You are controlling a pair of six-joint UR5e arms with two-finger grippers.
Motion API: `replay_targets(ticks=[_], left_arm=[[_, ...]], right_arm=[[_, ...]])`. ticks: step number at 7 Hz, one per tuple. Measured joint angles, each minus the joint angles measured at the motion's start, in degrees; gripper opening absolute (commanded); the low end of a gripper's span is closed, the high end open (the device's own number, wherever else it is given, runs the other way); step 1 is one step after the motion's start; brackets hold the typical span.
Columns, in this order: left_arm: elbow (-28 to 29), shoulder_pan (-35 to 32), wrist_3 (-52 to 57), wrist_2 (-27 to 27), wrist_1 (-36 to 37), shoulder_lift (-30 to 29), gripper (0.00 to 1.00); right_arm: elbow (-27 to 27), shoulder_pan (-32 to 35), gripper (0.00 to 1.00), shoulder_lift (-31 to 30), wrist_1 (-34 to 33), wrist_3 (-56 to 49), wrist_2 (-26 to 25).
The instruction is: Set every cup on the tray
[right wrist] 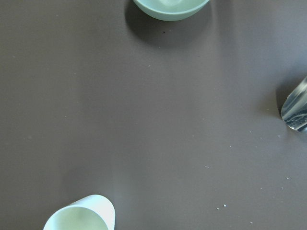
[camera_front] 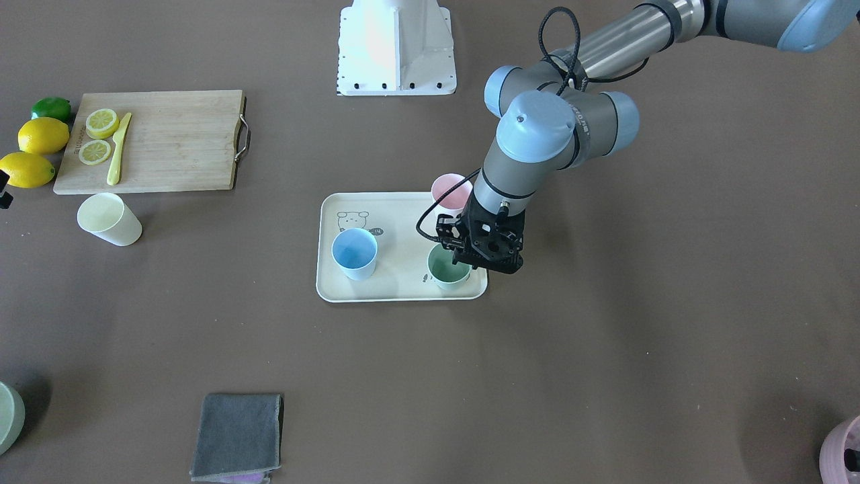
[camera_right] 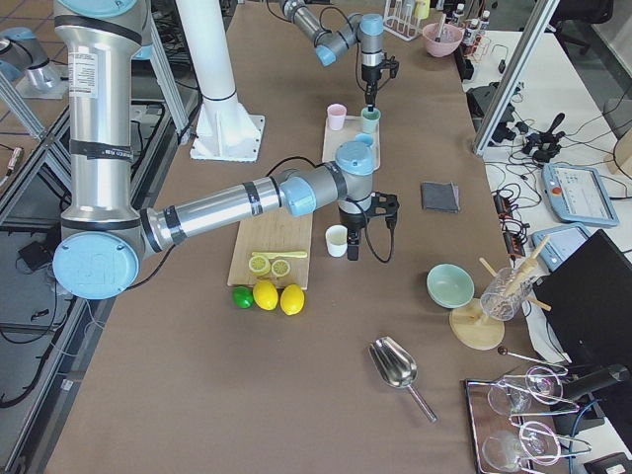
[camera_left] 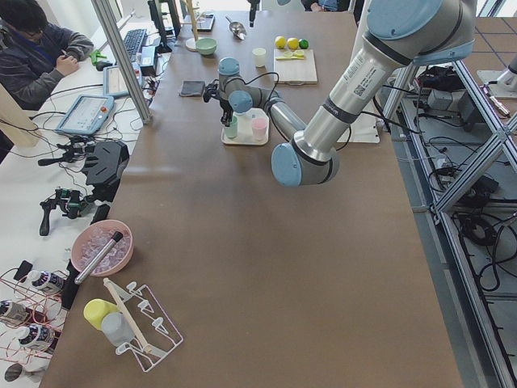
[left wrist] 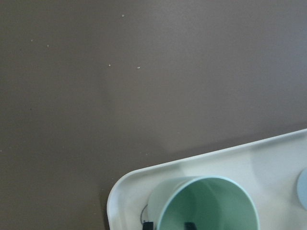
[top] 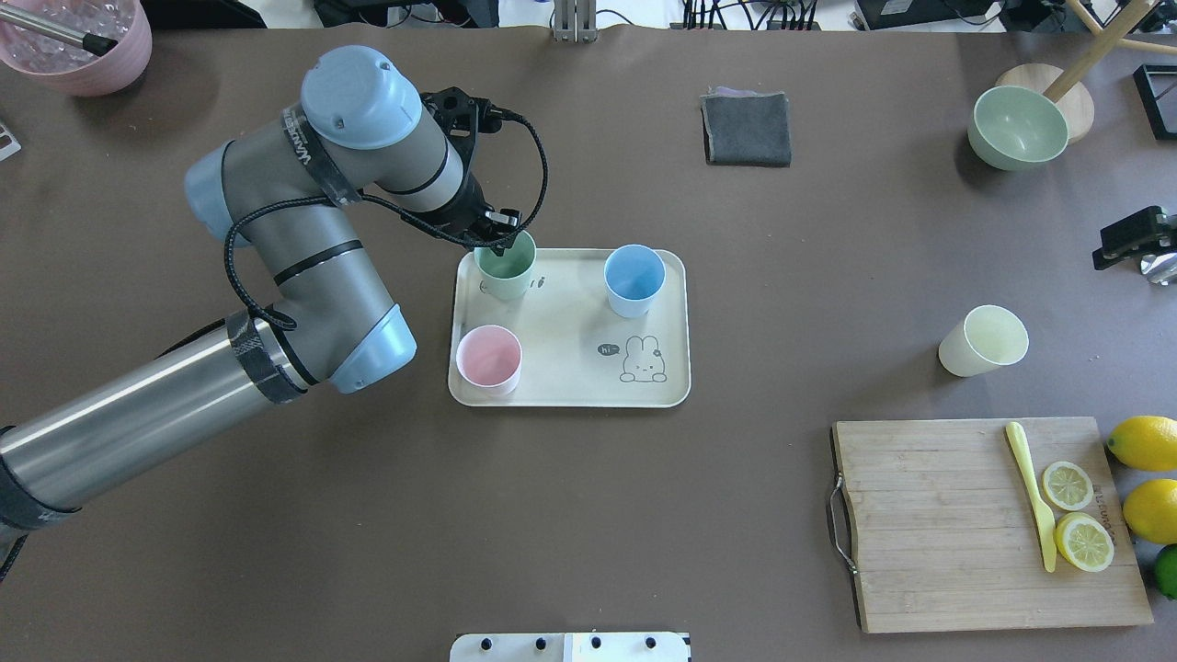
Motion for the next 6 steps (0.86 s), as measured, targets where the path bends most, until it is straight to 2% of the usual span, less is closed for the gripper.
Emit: replay_targets(ticks=[2, 3, 5, 6], left_arm=[[-5.02, -4.29, 3.22, -3.43, 4.97, 0.82, 0.98], [-7.91, -7.13, 7.54, -5.12, 7.90, 2.75, 0.98], [-11.81, -10.58, 13.87, -6.19, 10.54, 7.02, 0.98], [-12.32, -11.07, 14.74, -6.27, 10.79, 7.70, 0.98]], right_arm=[[-0.57, -3.86, 0.99, -0.61, 5.48, 3.68, -0.29], [-0.74, -5.68, 0.95, -1.11, 7.30, 4.29, -0.77], [-1.43, -9.55, 0.89, -1.92, 9.49, 7.82, -3.73], [-3.47, -11.40, 0.85, -2.04, 12.25, 9.63, -5.74]])
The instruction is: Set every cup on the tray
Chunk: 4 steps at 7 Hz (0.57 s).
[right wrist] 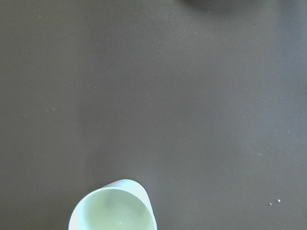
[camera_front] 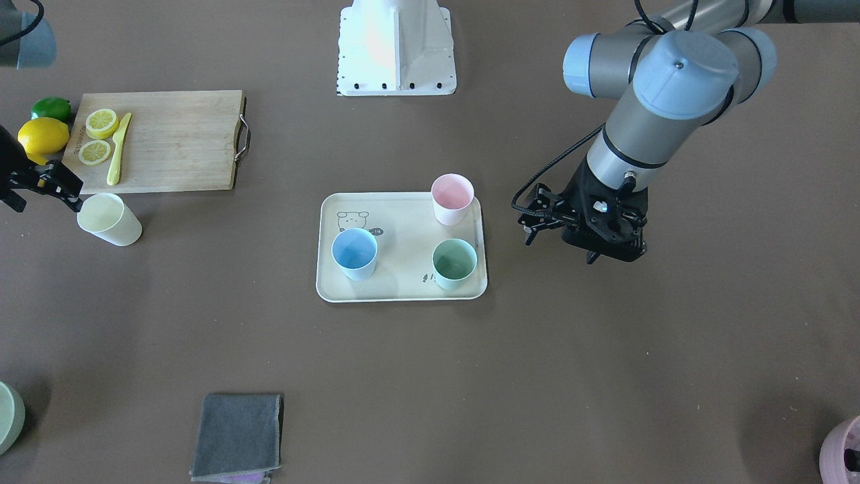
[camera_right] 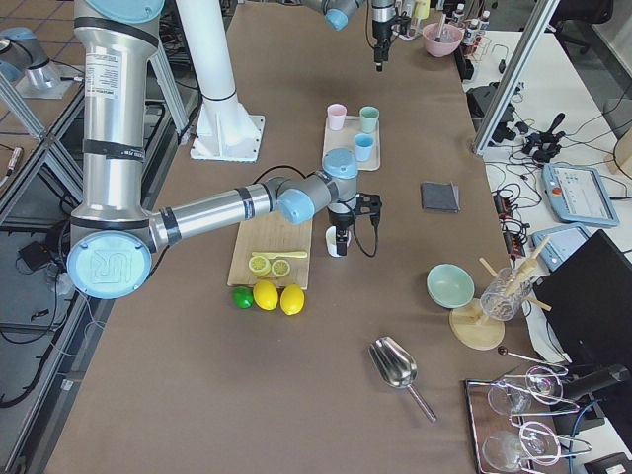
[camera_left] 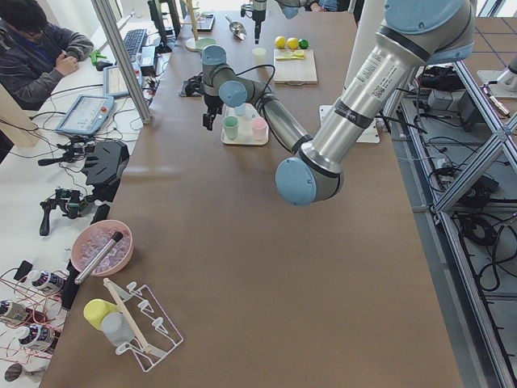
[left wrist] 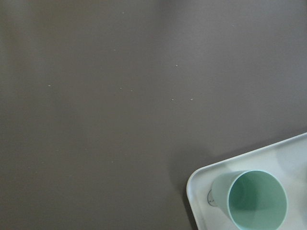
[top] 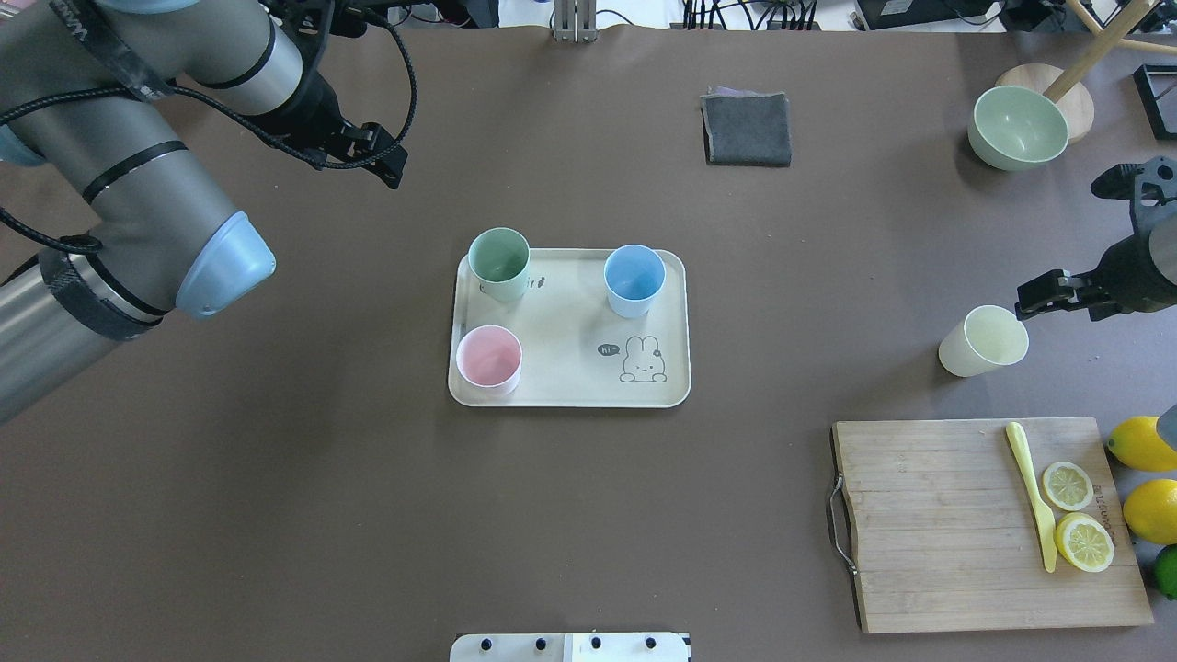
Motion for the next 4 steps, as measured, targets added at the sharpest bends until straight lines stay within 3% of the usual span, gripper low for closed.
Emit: replay_targets(ticks=[2, 4], left_arm=[[-0.23, -0.34, 0.41, 0.10, 0.09, 0.41, 0.98], [-0.26, -0.45, 0.45, 0.22, 0.12, 0.57, 0.98]], right_arm=[[-6.42, -2.54, 0.75, -0.07, 9.92, 4.34, -1.90], [-8.57, -5.18, 0.00, 0.08, 15.01, 9.87, -3.48]])
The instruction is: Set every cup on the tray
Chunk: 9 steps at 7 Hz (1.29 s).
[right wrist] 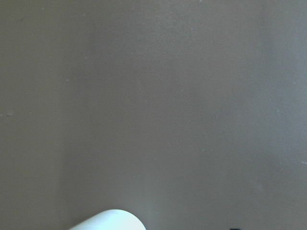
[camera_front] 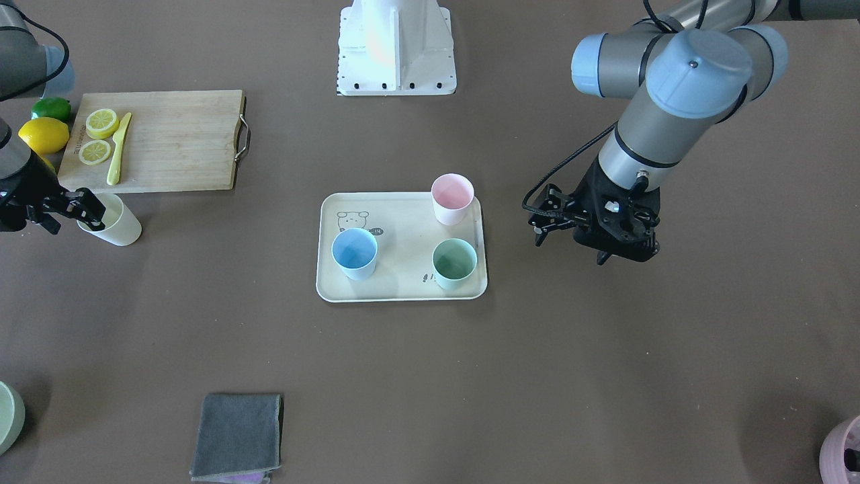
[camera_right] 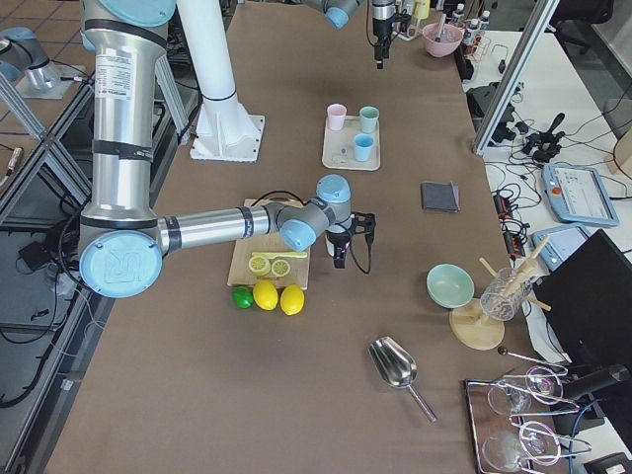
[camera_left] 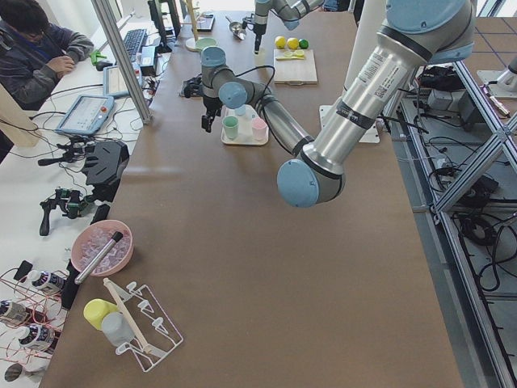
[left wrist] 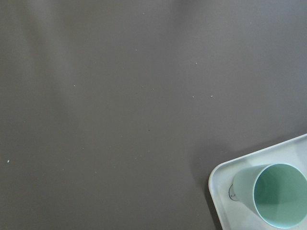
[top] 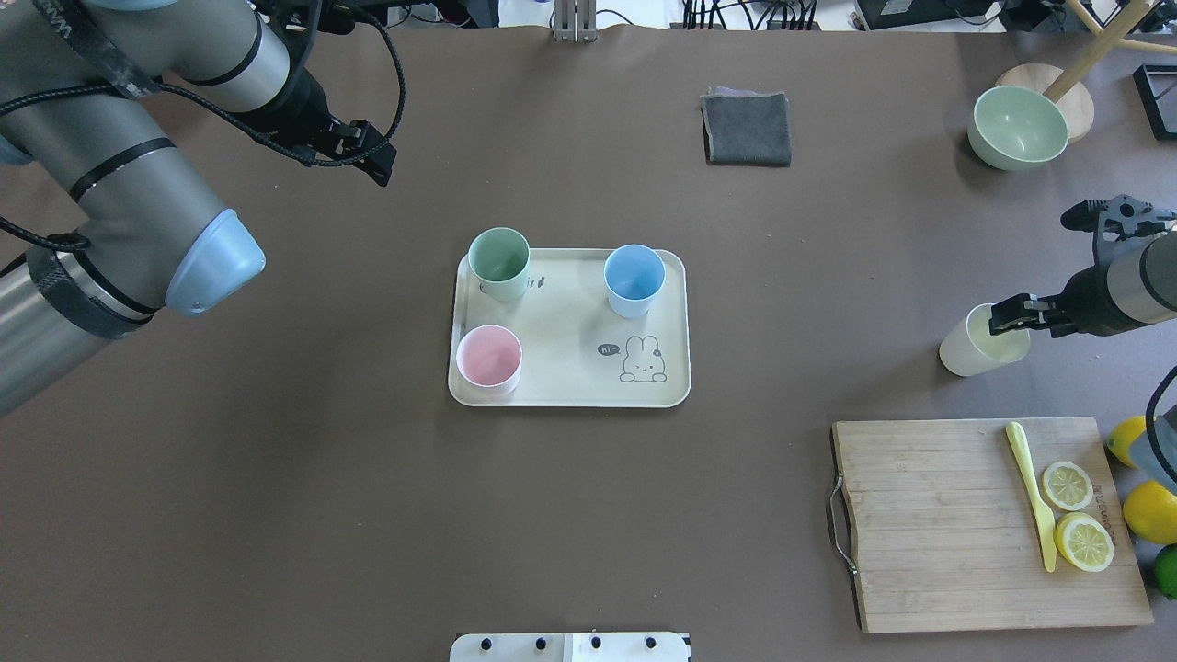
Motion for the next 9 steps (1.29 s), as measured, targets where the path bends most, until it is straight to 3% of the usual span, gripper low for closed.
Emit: replay_targets(ticks=[3, 6, 9], left_arm=[[-0.06, -0.13, 0.00, 0.04, -0.06, 0.12, 0.98], [0.04, -0.90, 0.67, -0.35, -0.03, 0.60, 0.98], [1.54, -8.16, 12.33, -3.47, 0.00, 4.87, 0.98]], right_arm=[[2.17, -1.98, 0.00, -0.06, 0.74, 4.12, -0.96], [6.98, -4.03, 0.00, 2.12, -1.16, 14.66, -0.95], [11.44, -11.29, 0.00, 19.32, -21.00, 31.96, -5.93]])
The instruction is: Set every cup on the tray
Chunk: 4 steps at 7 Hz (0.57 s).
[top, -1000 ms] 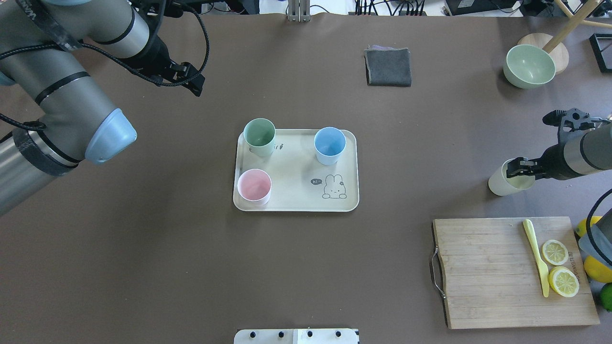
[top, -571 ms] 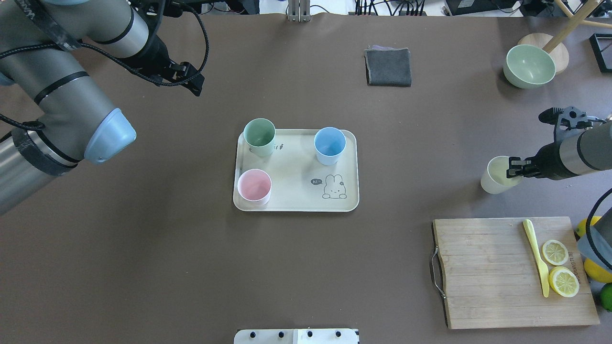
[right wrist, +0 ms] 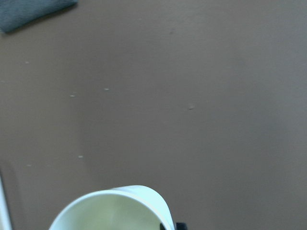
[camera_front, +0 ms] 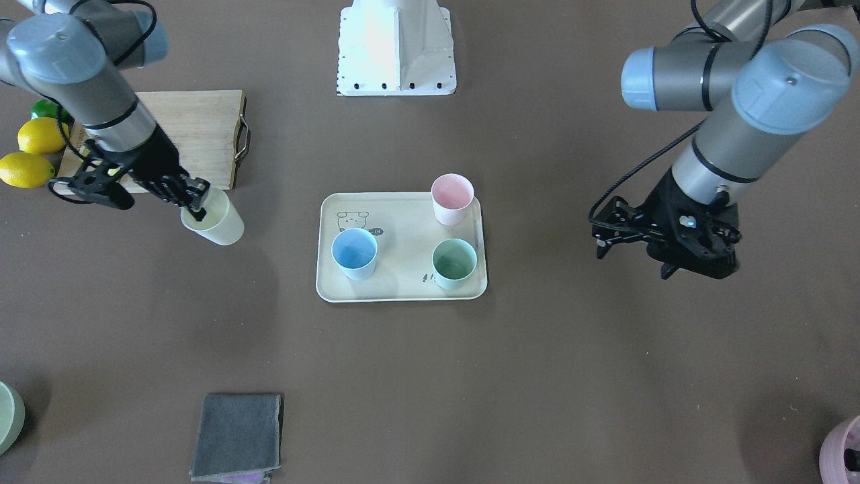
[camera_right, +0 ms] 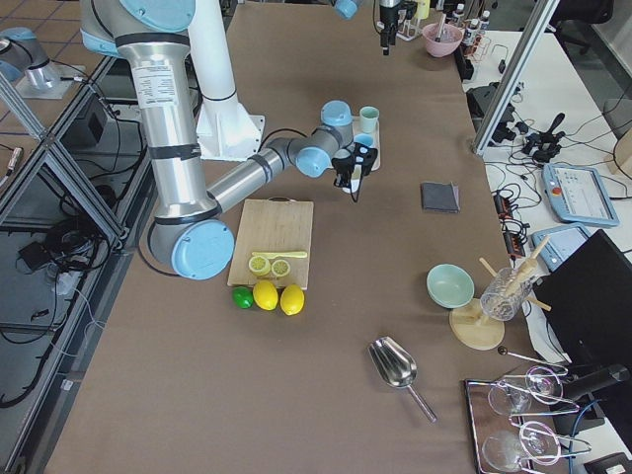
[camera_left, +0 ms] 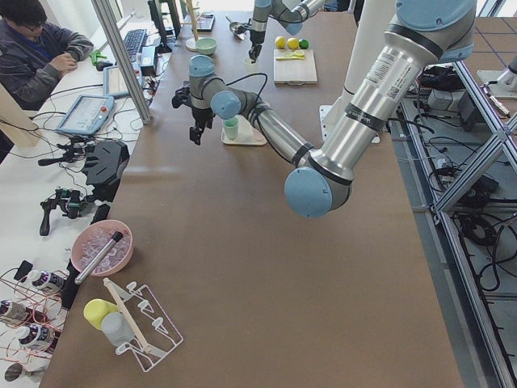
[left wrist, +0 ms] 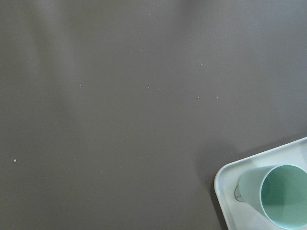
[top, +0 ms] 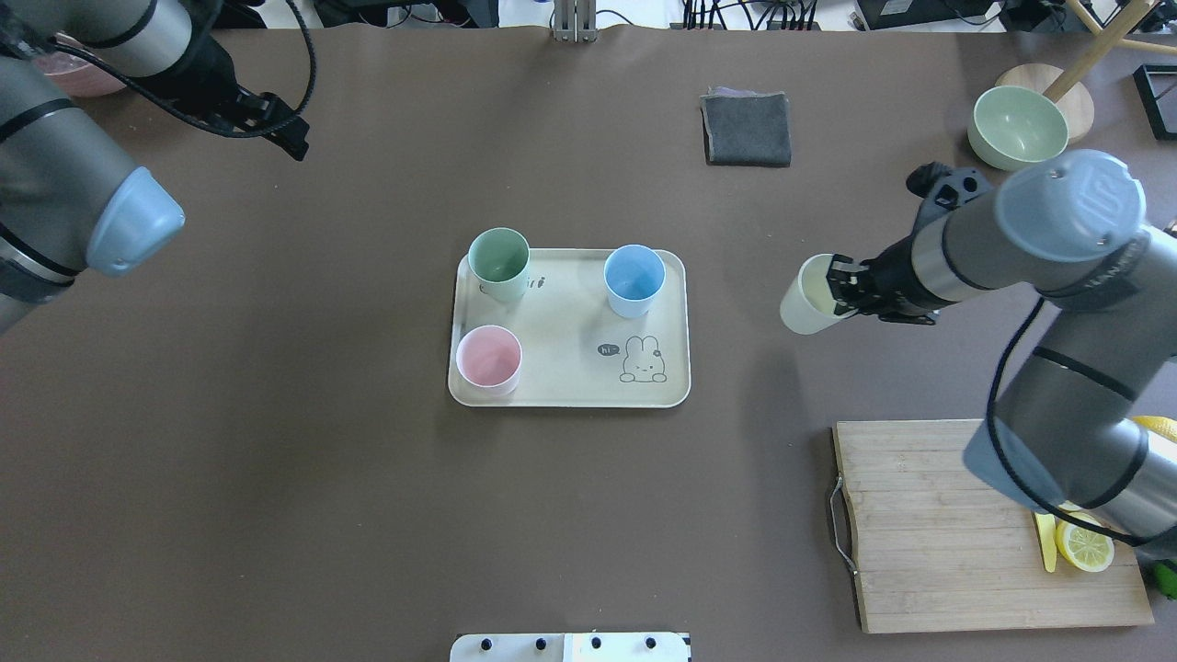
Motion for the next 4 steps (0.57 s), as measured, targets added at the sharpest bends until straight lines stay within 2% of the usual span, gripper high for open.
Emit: replay_targets(ticks=[2, 3, 4], left_arm=[[6.67, -6.47, 13.52, -1.11, -0.39, 1.21, 0.98], [9.29, -8.77, 18.08, -1.23, -0.62, 1.42, 0.98], [10.37, -9.85, 20.01, -1.28, -0.71, 1.56, 0.98]], right_arm=[[-0.51, -7.13, 0.00, 9.30, -8.73, 7.38, -6.10], [-1.41, -10.26, 0.10, 11.60, -10.03, 8.90, -9.15], [-2.71, -12.63, 0.53, 13.30, -10.28, 9.91, -11.40]])
